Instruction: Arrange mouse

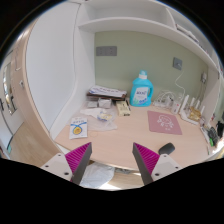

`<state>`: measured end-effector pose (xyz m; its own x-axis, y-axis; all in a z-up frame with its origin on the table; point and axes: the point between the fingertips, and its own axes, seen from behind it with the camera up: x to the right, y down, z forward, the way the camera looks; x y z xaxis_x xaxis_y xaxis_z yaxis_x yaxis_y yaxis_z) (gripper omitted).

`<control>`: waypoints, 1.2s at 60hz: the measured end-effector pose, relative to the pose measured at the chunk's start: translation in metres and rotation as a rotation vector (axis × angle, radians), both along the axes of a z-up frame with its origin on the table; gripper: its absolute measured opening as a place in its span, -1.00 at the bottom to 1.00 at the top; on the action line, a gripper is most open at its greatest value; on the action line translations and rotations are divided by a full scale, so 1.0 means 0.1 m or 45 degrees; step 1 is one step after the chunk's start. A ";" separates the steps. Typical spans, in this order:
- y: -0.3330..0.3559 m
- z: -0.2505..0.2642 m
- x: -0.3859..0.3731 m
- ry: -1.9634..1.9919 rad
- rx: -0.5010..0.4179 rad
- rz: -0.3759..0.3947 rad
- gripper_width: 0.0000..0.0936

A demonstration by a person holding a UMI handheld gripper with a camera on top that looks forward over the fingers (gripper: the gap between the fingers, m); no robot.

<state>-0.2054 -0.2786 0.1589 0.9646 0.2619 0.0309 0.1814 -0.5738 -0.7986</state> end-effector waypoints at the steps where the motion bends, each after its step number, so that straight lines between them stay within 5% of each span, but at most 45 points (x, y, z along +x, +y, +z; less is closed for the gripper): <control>1: 0.00 -0.01 0.01 -0.003 -0.001 -0.002 0.81; 18: -0.13 -0.45 0.86 -0.009 -0.055 -0.136 0.80; 34: 0.43 -1.09 2.07 -0.049 -0.044 -0.315 0.81; 62: 1.45 -1.71 2.39 0.109 -0.107 -0.378 0.78; 72: 1.69 -1.75 2.43 0.027 -0.087 -0.393 0.39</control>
